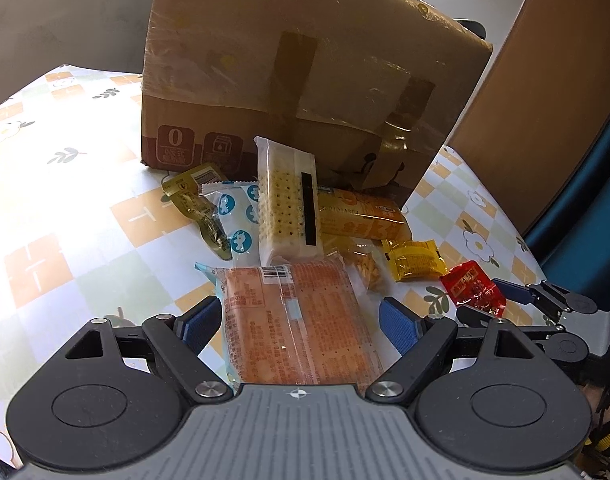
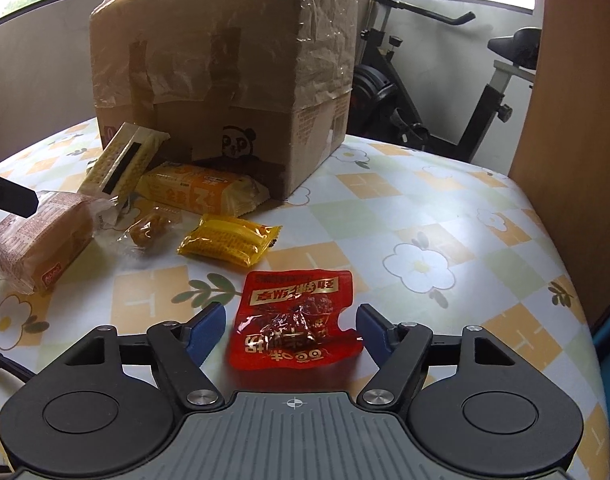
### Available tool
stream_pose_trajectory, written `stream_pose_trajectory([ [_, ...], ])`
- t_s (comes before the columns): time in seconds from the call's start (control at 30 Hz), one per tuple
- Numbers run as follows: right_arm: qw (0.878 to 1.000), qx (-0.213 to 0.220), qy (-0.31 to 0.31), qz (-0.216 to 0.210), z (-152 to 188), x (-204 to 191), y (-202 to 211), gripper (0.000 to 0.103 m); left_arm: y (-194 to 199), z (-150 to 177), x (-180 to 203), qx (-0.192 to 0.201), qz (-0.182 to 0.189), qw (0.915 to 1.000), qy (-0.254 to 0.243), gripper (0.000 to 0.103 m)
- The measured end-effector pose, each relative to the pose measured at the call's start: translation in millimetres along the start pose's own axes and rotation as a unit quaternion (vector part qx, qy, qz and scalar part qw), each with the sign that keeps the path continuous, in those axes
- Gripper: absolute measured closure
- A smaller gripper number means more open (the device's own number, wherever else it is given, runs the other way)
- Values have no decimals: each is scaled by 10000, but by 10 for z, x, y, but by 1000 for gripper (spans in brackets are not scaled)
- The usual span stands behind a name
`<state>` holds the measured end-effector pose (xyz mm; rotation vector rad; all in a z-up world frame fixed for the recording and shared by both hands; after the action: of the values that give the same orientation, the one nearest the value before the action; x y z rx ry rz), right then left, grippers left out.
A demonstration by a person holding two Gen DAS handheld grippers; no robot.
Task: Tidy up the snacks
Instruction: 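Grasp the orange-printed bread packet with the left tool while the right tool moves to a red jerky packet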
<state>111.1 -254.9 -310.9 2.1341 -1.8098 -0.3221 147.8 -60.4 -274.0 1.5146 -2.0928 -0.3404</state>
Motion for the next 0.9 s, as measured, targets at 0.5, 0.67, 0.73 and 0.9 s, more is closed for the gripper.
stream_pose_trajectory([
  [0.5,10000,53,-5,-16,-9,-10,19,45,-28,29,5,-61,20,10000,-13,15],
  [0.67,9996,-24,-253,-77,1,35,-11,43,-85,52,48,-142,30,9997,-175,14],
  [0.73,9996,-21,-264,-78,5,34,-11,43,-145,73,95,-199,9,9992,-338,11],
  [0.9,9996,-24,-276,-80,3,36,-16,43,-251,134,164,-280,-164,9964,-786,10],
])
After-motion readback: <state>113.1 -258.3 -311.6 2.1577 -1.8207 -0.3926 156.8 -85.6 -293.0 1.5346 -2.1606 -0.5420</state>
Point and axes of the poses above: each gripper's, at about its wrist camera, not at the fingertips, and y roughly against the way its jaws point, x to its right, z to its underside, the point moved 7 cm from there along -y, roughly the way its jaws point, and after that the axes turned 15 degrees about x, right-handed, at the moved point
